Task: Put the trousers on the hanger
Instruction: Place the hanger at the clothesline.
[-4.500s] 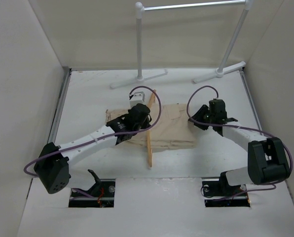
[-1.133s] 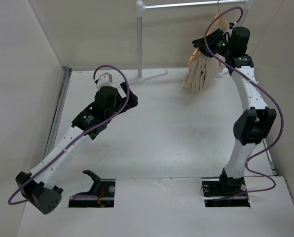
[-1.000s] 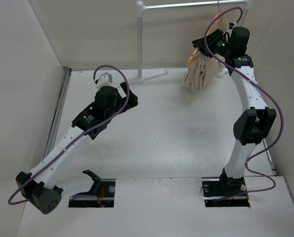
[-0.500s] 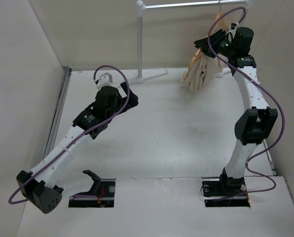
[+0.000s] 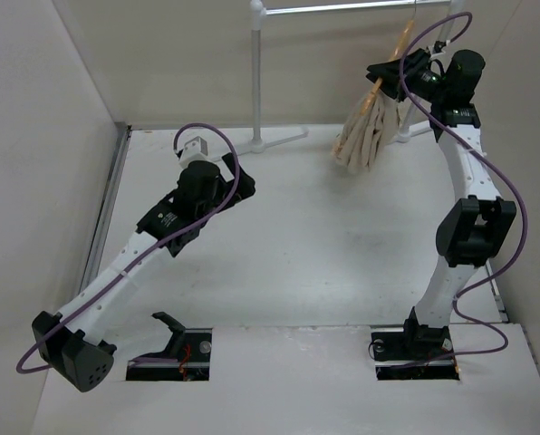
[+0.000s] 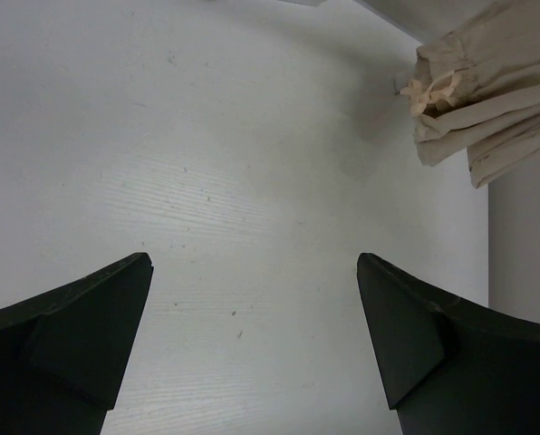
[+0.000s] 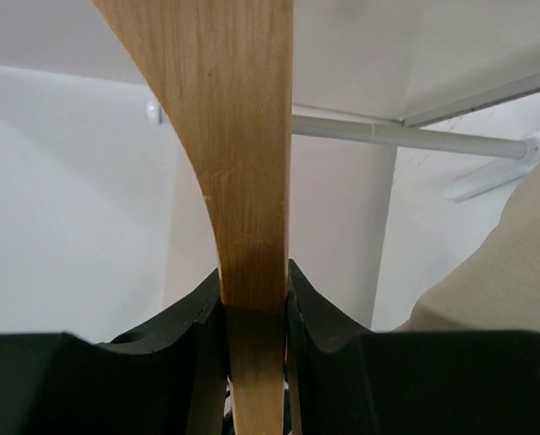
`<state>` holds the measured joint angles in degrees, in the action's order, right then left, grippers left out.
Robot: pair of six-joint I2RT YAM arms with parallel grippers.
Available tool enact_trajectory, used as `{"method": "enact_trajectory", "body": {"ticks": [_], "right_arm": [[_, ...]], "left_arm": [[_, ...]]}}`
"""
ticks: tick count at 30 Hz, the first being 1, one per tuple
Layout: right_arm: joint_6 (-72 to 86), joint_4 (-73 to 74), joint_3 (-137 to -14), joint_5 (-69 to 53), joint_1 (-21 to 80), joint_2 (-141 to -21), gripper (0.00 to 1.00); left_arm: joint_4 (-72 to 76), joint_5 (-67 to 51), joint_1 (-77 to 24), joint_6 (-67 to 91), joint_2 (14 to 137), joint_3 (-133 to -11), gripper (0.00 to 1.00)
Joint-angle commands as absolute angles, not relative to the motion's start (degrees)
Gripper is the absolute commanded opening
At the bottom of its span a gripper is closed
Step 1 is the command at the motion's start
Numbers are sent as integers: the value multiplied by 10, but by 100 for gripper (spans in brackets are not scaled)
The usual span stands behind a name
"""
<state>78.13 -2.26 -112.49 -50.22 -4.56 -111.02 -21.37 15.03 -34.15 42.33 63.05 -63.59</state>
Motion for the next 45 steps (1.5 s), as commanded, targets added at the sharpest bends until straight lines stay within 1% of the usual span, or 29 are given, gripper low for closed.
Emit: {"method": "enact_trajectory", "body": {"ticks": [1, 5, 16, 22, 26, 29, 31, 32, 33, 35, 39, 40, 45], "right_arm": [[787, -131, -1129, -548, -42, -1061, 1], [750, -104, -1114, -546, -38, -1034, 1], [758, -91, -1156, -551, -24, -1087, 1], [759, -91, -1131, -546, -36, -1102, 1], [764, -90, -1136, -546, -45, -1122, 1], [761, -90, -1127, -543, -48, -1119, 3], [756, -90, -1118, -538, -49, -1117, 9], [755, -90, -1113, -534, -49, -1115, 14], [754, -90, -1107, -529, -50, -1114, 21], [751, -90, -1096, -519, -53, -1108, 41], [745, -90, -1093, -512, -57, -1100, 71], [745, -90, -1092, -509, -58, -1095, 75], [728, -72, -1078, -482, -72, -1064, 86]], "left_arm": [[-183, 152, -350, 431, 623, -626, 100], [-178, 153, -357, 436, 624, -621, 100], [-173, 156, -366, 441, 616, -608, 100], [-176, 156, -364, 442, 613, -606, 100], [-178, 156, -364, 443, 616, -605, 100], [-178, 156, -363, 443, 616, -604, 100], [-178, 156, -362, 443, 617, -603, 100], [-178, 156, -362, 443, 618, -602, 100], [-178, 156, -361, 443, 619, -601, 100], [-177, 156, -357, 443, 620, -600, 100], [-173, 151, -348, 443, 621, -600, 100], [-174, 151, -347, 443, 621, -600, 100], [-177, 144, -334, 442, 620, -598, 100]]}}
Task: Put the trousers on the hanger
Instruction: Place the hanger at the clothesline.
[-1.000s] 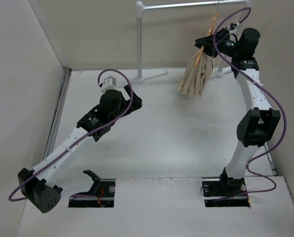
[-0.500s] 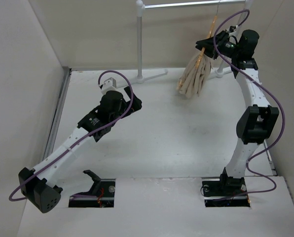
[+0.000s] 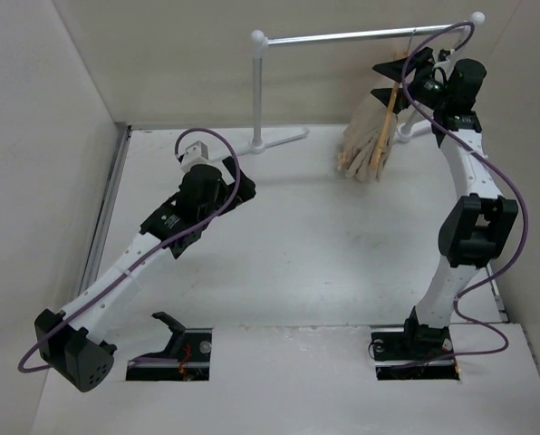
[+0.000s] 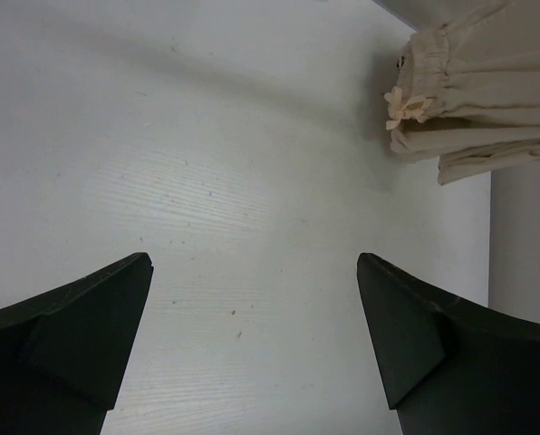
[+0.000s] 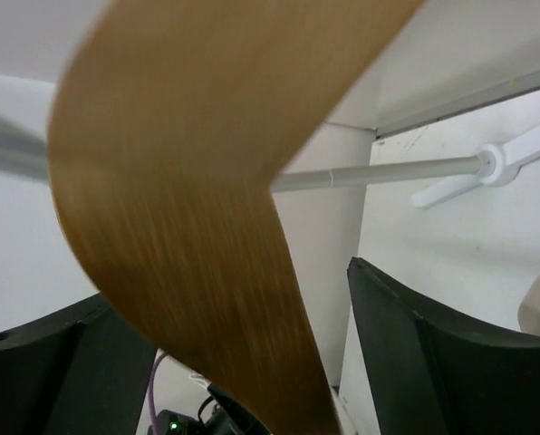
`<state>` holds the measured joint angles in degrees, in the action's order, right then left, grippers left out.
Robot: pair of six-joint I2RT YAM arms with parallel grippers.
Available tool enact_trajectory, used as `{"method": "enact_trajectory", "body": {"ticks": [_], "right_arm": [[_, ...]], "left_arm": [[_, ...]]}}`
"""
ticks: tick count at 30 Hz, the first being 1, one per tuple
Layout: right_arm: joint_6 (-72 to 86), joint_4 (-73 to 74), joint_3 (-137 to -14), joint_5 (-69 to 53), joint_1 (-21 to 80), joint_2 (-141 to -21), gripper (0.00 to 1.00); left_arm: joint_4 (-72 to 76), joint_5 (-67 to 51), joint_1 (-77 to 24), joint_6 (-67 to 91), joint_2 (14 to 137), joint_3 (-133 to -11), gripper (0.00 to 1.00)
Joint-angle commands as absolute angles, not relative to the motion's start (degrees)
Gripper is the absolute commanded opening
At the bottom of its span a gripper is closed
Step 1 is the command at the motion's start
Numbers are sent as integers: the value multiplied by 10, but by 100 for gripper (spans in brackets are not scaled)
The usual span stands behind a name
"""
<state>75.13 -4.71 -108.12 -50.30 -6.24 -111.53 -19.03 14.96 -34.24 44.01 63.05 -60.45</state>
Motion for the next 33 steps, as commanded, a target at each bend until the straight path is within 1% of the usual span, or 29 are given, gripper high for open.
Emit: {"method": "enact_trajectory", "body": {"ticks": [1, 4, 6, 12, 16, 17, 19, 22, 25, 29, 30, 31, 33], "right_arm": [[719, -64, -1075, -476, -73, -1057, 87], [686, -25, -1071, -456, -80, -1038, 92], [658, 5, -1070, -445, -80, -1029, 92], [612, 74, -1092, -420, -76, -1025, 88], [598, 133, -1136, -399, -76, -1042, 85], [593, 152, -1149, -388, -76, -1048, 83], [582, 186, -1186, -362, -75, -1065, 72], [565, 243, -1269, -338, -62, -1109, 51], [556, 289, -1325, -317, -54, -1147, 41], [552, 314, -1360, -275, -47, -1175, 40], [555, 316, -1369, -268, -44, -1185, 41], [557, 316, -1383, -263, -42, -1195, 43], [567, 318, -1417, -252, -37, -1220, 52]], "left_arm": [[-177, 142, -329, 442, 620, -598, 100], [-173, 128, -314, 440, 621, -599, 100], [-171, 118, -305, 440, 627, -604, 100], [-157, 94, -290, 436, 648, -624, 100], [-145, 87, -289, 430, 667, -640, 100], [-142, 83, -287, 427, 678, -648, 100], [-136, 77, -284, 420, 697, -664, 100], [-129, 75, -283, 415, 723, -691, 100], [-127, 75, -283, 410, 742, -709, 100], [-127, 74, -278, 407, 757, -722, 100], [-127, 74, -276, 406, 759, -724, 100], [-127, 74, -275, 406, 762, -726, 100], [-131, 74, -270, 406, 766, -731, 100]]}}
